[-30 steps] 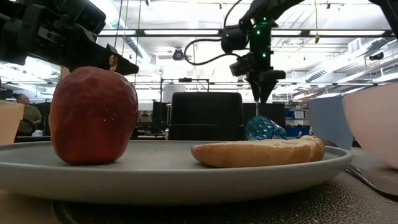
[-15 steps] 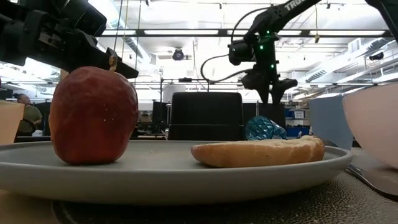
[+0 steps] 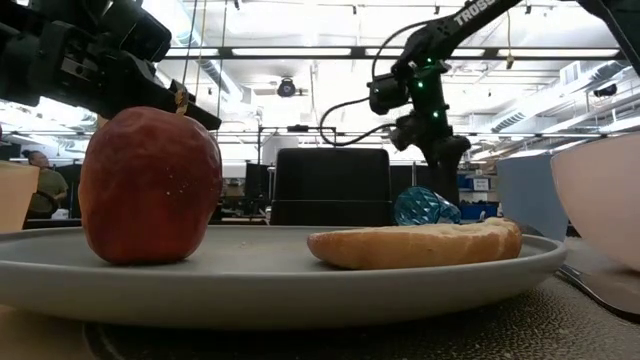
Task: Arrange a breakfast setting
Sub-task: Move the blue cup to the top of the table placemat
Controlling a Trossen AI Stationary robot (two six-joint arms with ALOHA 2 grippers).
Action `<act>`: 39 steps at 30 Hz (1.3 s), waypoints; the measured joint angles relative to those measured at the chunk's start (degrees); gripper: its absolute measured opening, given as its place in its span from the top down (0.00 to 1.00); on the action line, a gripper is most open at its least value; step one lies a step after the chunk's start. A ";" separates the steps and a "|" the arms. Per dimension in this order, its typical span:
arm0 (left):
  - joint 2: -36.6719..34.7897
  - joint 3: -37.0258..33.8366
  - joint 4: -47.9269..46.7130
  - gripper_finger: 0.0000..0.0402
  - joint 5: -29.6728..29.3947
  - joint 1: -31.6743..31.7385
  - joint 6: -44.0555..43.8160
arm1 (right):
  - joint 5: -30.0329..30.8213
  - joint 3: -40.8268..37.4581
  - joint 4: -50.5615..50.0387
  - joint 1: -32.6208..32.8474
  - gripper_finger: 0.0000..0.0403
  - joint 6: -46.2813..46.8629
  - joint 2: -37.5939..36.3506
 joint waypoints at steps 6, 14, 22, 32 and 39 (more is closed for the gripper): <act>0.00 0.00 -0.21 0.60 -0.03 0.00 0.02 | -2.09 0.00 -0.22 6.14 0.17 11.67 0.00; 0.00 0.00 -0.69 0.60 -0.03 0.00 0.09 | -3.52 0.04 3.64 12.82 0.22 21.55 0.00; 0.00 0.02 -2.45 0.60 -0.02 -0.20 0.11 | -2.81 -3.00 6.43 14.56 0.23 31.85 0.35; 0.00 0.02 -1.85 0.60 -0.02 -0.17 1.38 | 0.52 -7.78 8.96 13.46 0.23 34.56 0.42; 0.00 0.02 -1.69 0.60 -0.02 -0.17 1.42 | -1.17 -9.53 10.74 10.25 0.31 35.78 0.42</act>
